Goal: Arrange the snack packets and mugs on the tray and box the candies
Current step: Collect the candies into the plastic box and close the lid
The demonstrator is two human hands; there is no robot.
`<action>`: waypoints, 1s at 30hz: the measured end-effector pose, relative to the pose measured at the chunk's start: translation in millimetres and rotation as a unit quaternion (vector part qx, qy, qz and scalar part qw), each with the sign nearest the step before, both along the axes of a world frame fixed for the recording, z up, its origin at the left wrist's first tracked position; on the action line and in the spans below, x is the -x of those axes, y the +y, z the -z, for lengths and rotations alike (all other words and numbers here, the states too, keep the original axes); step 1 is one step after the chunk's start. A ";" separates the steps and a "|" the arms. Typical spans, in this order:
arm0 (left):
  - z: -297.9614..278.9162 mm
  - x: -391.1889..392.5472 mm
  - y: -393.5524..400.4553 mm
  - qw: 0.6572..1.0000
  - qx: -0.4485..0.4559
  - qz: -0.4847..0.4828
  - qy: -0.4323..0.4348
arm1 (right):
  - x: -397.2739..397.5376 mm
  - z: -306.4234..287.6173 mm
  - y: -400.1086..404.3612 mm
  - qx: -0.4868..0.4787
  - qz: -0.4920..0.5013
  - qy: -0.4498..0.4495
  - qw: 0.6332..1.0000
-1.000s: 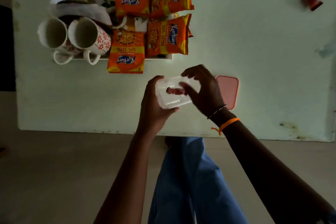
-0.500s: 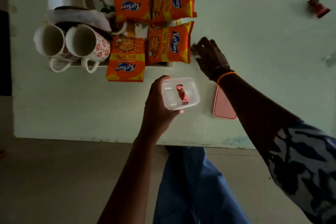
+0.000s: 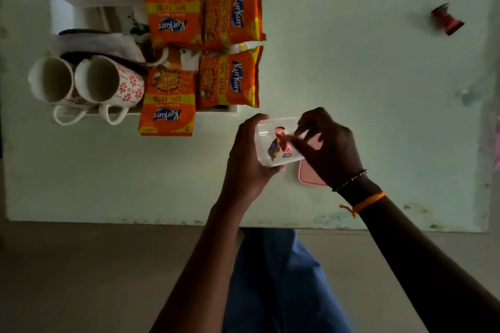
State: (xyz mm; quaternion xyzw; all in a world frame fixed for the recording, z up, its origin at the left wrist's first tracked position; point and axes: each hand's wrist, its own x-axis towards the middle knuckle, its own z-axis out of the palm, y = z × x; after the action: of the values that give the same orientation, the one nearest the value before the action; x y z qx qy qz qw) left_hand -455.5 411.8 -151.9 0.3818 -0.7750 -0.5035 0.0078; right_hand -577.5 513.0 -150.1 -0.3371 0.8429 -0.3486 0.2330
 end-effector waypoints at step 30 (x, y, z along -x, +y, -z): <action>1.9 127.2 57.4 1.000 -0.002 0.029 0.006 | 236.7 78.2 72.2 -0.110 0.219 0.048 0.968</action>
State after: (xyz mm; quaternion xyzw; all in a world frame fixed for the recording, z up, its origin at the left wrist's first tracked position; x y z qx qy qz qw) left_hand -582.7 469.2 -153.8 0.3562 -0.7847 -0.5073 -0.0024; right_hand -814.2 585.1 -228.4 -0.1331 0.9396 -0.2797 0.1456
